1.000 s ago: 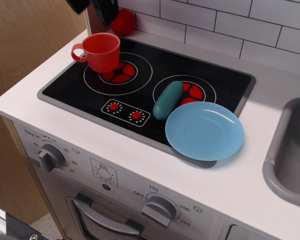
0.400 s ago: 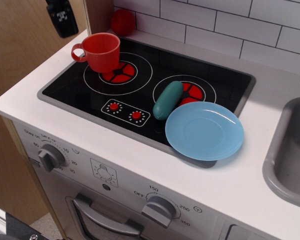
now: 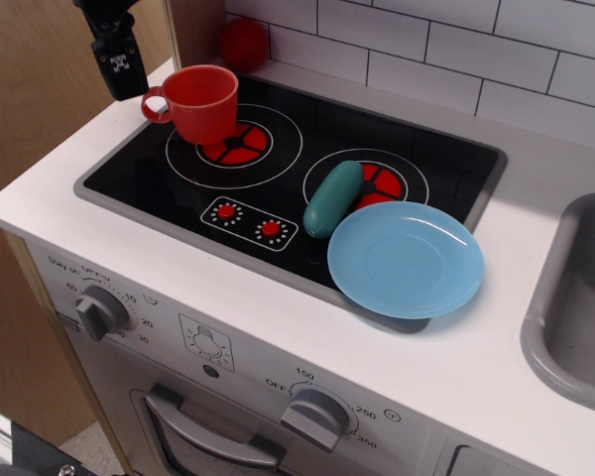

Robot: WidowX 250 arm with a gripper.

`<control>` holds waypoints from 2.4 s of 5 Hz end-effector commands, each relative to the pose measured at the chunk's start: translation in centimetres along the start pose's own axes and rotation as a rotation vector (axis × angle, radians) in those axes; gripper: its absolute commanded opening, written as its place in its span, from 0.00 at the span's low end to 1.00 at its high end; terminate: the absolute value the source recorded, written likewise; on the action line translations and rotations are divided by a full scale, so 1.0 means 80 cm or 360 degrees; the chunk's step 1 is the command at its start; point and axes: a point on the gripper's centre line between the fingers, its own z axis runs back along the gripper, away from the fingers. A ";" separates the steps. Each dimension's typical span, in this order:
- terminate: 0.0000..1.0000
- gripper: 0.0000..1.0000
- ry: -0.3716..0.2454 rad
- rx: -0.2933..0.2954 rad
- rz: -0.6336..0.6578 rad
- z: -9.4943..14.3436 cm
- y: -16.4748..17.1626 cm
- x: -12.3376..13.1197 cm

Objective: Put cup on plate

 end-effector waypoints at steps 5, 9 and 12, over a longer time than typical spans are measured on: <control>0.00 0.00 0.0001 -0.0047 -0.0107 -0.007 -0.006 0.030; 0.00 0.00 -0.0160 -0.0019 0.0077 0.067 -0.076 0.074; 0.00 0.00 -0.0154 -0.0141 -0.0075 0.045 -0.170 0.099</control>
